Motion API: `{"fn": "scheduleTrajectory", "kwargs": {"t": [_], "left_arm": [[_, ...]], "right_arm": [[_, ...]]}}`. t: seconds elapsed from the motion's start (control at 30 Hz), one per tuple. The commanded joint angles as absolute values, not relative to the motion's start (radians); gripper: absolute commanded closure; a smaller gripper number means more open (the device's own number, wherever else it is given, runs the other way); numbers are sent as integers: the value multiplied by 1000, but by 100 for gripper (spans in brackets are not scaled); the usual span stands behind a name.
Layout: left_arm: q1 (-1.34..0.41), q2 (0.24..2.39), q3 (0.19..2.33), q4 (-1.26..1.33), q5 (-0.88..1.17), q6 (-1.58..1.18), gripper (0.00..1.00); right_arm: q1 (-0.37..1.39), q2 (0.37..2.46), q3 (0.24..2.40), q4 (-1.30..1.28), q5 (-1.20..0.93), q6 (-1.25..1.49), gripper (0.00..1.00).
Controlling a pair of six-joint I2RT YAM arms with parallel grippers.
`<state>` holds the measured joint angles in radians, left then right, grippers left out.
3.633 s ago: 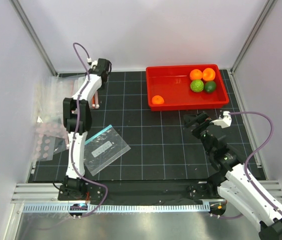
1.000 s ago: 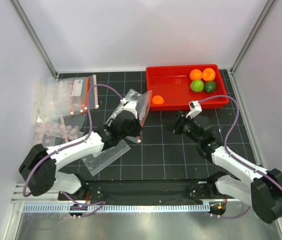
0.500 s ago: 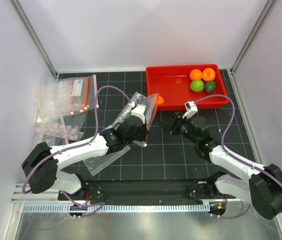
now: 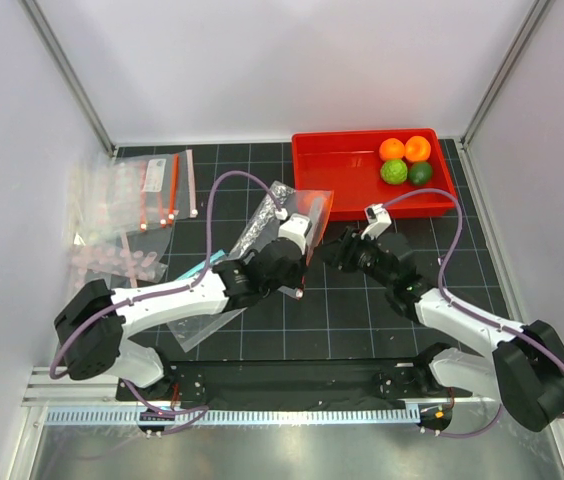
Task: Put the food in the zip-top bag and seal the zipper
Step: Open the zipper of the food storage bag at the center of the board.
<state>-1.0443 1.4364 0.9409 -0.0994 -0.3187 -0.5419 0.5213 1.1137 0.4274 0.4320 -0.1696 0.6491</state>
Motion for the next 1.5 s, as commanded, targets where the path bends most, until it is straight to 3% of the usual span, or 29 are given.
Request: {"fn": "scheduleTrajectory", "kwargs": {"t": [0.0,0.1,0.3,0.37,0.53,0.73,0.83,1.03,1.13,1.33,1.47], "left_arm": [[-1081,1453,999,-106,-377,-514,100],[-1104,1479,1022,-123,-413,-506,100],[-1118,1477,1028,-137,-456,-503,100],[-1117,1473,1026,-137,-460,-500,100],[-1118,1470,1028,-137,-457,-500,96],[-1117,1444,1016,-140,-500,-499,79],[-1118,1434,1008,-138,-529,-499,65],[-1118,1442,1014,-144,-561,-497,57],[-1117,1436,1012,-143,-569,-500,49],[-1117,1430,1002,-130,-584,-494,51],[-1117,1440,1005,-133,-603,-491,62]], "right_arm": [[532,1115,468,462,-149,629,46],[534,1114,469,456,-138,626,47],[534,1115,483,408,-100,624,61],[534,1114,483,410,-101,621,67],[534,1117,488,408,-121,617,98],[541,1126,486,451,-178,609,99],[554,1127,488,457,-189,603,99],[589,1134,497,472,-207,588,99],[612,1134,502,472,-206,571,99],[646,1138,512,472,-201,546,99],[660,1135,515,463,-186,540,99]]}}
